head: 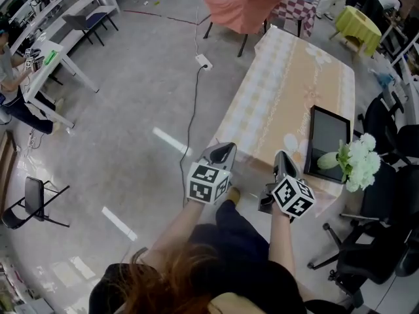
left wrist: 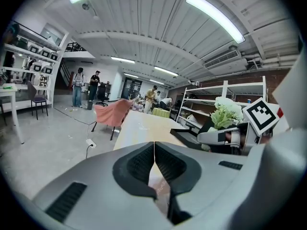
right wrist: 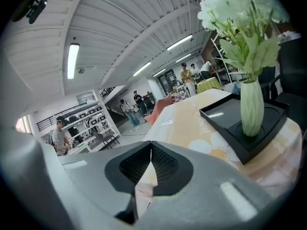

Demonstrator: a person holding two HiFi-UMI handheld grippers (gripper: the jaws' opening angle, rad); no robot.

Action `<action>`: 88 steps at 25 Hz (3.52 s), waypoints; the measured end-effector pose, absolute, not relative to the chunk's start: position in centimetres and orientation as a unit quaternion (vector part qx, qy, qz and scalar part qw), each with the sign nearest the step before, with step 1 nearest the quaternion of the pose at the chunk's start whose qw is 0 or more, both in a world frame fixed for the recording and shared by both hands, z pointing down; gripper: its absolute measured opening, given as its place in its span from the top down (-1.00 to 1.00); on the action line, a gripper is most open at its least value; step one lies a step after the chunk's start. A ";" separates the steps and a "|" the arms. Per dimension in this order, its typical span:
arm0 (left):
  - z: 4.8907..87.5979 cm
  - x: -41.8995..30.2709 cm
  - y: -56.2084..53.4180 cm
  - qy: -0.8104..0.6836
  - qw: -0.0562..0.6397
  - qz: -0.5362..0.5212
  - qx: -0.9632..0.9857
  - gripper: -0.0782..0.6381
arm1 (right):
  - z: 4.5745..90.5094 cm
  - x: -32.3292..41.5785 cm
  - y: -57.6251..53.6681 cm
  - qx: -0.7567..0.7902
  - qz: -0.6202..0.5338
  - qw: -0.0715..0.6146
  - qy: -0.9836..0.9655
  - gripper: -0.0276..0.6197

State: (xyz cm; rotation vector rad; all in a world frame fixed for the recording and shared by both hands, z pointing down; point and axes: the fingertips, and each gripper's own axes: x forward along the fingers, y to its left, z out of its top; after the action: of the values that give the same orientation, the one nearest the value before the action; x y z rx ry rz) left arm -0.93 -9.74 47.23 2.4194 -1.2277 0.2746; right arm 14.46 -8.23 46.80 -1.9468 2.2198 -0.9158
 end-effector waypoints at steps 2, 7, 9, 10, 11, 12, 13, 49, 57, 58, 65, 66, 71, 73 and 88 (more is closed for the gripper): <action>47.1 -0.5 -10.8 -0.442 0.206 0.098 0.867 0.75 | 46.8 14.8 -9.4 -0.628 -0.297 0.024 0.719 0.90; 47.0 0.5 -13.3 -0.448 0.207 0.098 0.864 0.75 | 46.8 15.7 -12.0 -0.621 -0.301 0.024 0.724 0.90; 47.0 0.9 -14.3 -0.449 0.209 0.096 0.863 0.75 | 46.9 16.1 -13.0 -0.619 -0.302 0.023 0.725 0.90; 46.9 1.2 -14.7 -0.450 0.209 0.095 0.863 0.75 | 46.9 16.4 -13.5 -0.619 -0.301 0.023 0.725 0.90; 46.8 1.4 -15.2 -0.451 0.208 0.094 0.863 0.75 | 46.9 16.7 -14.0 -0.619 -0.301 0.024 0.725 0.90; 46.8 1.7 -15.6 -0.451 0.207 0.094 0.863 0.75 | 46.9 17.1 -14.5 -0.619 -0.300 0.025 0.725 0.90; 46.7 1.9 -16.0 -0.452 0.206 0.093 0.863 0.75 | 46.8 17.4 -15.0 -0.620 -0.299 0.026 0.725 0.90; 47.4 3.8 -22.5 -0.470 0.190 0.092 0.857 0.75 | 48.5 20.1 -22.4 -0.607 -0.308 0.037 0.732 0.90; 47.3 3.8 -23.2 -0.468 0.190 0.093 0.858 0.75 | 48.9 20.8 -22.6 -0.615 -0.316 0.039 0.722 0.90; 47.2 3.8 -23.5 -0.469 0.191 0.094 0.857 0.75 | 48.8 20.9 -22.9 -0.615 -0.317 0.038 0.721 0.90; 46.1 4.9 -26.1 -0.465 0.190 0.095 0.859 0.75 | 49.0 22.1 -25.3 -0.621 -0.326 0.020 0.712 0.90; 46.0 4.9 -26.5 -0.466 0.191 0.095 0.859 0.75 | 49.1 22.1 -25.7 -0.621 -0.328 0.018 0.712 0.90; 46.1 5.4 -28.5 -0.464 0.196 0.100 0.858 0.75 | 49.4 22.4 -27.7 -0.622 -0.336 0.012 0.707 0.90; 46.2 5.6 -29.3 -0.463 0.199 0.101 0.858 0.75 | 49.7 22.6 -28.3 -0.622 -0.341 0.009 0.705 0.90; 47.6 6.7 -34.5 -0.450 0.220 0.107 0.859 0.75 | 51.0 23.2 -32.8 -0.633 -0.349 -0.016 0.690 0.89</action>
State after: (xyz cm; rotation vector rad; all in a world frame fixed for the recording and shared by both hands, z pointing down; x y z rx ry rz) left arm 6.70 -34.51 47.64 2.3760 -1.2448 0.2965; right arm 23.24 -32.78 50.97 -2.0111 2.1921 -1.1077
